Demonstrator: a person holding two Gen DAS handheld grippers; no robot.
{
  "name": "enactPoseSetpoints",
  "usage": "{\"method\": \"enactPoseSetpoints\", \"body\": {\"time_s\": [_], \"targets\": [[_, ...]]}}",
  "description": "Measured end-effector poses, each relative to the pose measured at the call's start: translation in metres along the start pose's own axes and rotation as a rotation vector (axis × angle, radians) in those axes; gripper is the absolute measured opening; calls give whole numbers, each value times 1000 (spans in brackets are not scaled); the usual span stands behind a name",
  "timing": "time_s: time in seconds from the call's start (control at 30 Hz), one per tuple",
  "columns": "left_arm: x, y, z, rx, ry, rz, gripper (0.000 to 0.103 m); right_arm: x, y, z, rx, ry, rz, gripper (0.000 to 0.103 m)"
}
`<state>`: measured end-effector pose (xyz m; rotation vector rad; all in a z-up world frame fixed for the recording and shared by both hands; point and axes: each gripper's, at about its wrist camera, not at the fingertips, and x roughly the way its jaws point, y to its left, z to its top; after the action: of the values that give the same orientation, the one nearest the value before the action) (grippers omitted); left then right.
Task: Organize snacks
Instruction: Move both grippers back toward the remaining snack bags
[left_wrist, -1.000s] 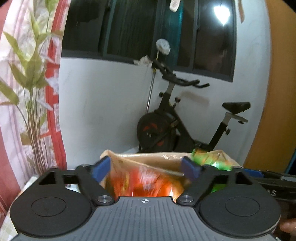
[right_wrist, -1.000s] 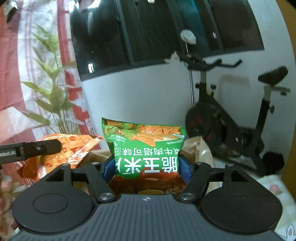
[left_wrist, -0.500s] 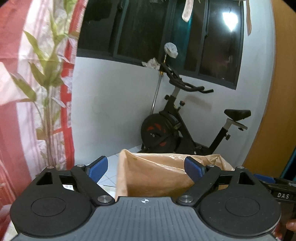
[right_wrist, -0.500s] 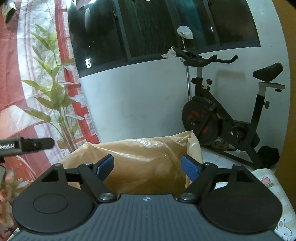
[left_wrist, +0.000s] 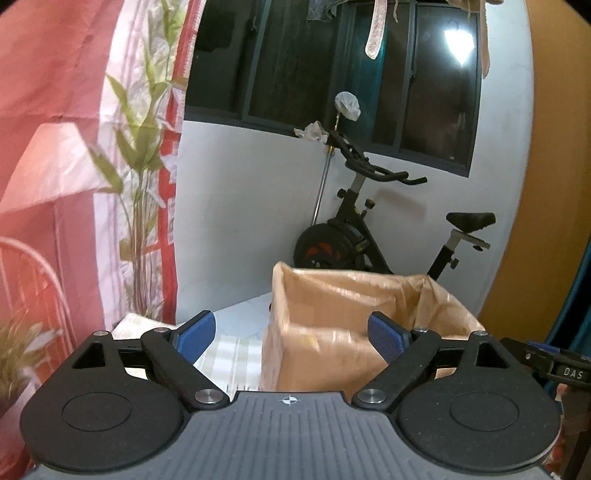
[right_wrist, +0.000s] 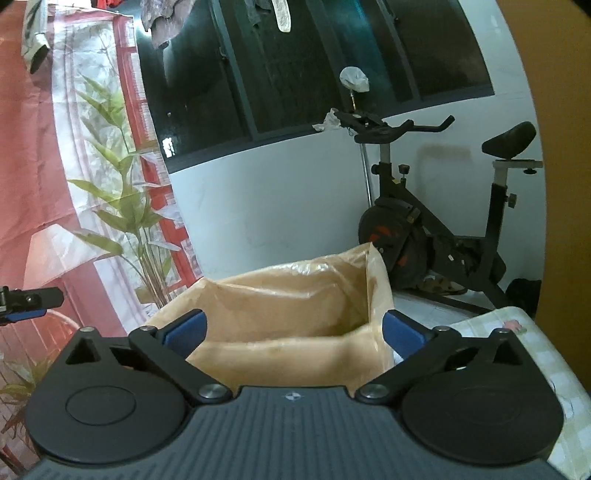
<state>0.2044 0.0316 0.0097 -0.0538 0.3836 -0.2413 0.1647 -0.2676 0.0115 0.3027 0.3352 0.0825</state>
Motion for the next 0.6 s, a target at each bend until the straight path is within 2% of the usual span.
{"method": "enactPoseSetpoints", "body": {"time_s": [0.2, 0.3, 0.6], "targets": [[-21, 7, -23, 5, 3, 20, 91, -18, 10, -30, -3, 35, 9, 103], [-26, 12, -32, -18, 11, 15, 91, -25, 16, -40, -29, 32, -10, 103], [-36, 16, -55, 7, 15, 26, 91, -39, 25, -66, -49, 60, -23, 103]]}}
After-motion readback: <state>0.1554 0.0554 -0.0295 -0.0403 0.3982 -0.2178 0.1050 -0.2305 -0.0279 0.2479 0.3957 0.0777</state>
